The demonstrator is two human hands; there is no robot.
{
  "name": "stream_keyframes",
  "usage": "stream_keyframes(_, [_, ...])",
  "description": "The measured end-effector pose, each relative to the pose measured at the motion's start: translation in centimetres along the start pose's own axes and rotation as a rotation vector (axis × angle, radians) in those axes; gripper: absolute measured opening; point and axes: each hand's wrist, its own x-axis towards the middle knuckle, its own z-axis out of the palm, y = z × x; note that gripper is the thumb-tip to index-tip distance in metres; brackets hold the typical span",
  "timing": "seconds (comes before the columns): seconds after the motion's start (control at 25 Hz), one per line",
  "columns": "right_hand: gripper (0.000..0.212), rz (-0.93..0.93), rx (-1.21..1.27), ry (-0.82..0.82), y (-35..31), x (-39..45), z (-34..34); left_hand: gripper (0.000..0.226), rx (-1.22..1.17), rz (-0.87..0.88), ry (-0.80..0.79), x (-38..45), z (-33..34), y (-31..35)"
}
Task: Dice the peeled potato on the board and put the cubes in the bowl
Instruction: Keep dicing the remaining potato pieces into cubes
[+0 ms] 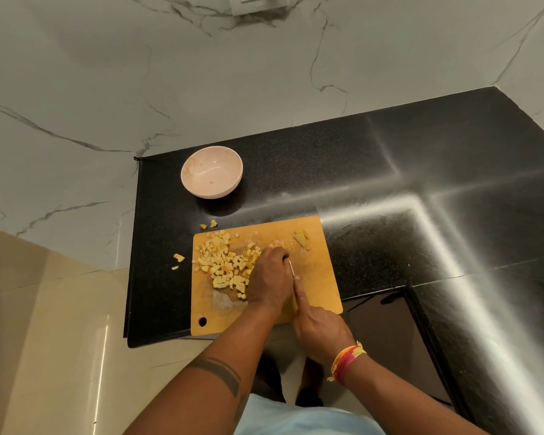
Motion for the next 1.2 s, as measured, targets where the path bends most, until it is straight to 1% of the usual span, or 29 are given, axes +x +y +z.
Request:
stream_keyframes(0.16, [0.079,0.014,0.015,0.035,0.0,0.6,-1.2,0.021,-0.015,0.016,0.024,1.0,-0.4,-0.2])
stream_keyframes(0.28, [0.080,0.070,0.028,0.071,1.3,0.3,-2.2,0.021,-0.029,0.061,0.002,2.2,0.0,0.7])
stream_keyframes(0.4, [0.077,0.118,0.054,0.107,2.5,0.3,-2.7,0.022,-0.055,0.048,-0.035,3.5,0.7,2.0])
stream_keyframes(0.6, [0.076,0.120,0.069,0.134,3.2,0.3,-2.8,0.032,-0.014,0.036,-0.122,5.3,1.6,2.8])
stream_keyframes(0.88, [0.076,0.081,0.089,0.136,3.5,0.5,-2.7,0.025,0.028,0.091,-0.152,5.9,2.0,2.5])
stream_keyframes(1.08, [0.075,0.071,0.138,0.161,3.1,0.8,-3.0,0.029,-0.048,0.084,-0.106,4.7,1.4,2.5])
stream_keyframes(1.2, [0.074,0.083,0.160,0.165,3.3,0.3,-2.9,0.032,-0.143,0.025,-0.075,2.6,1.7,2.6])
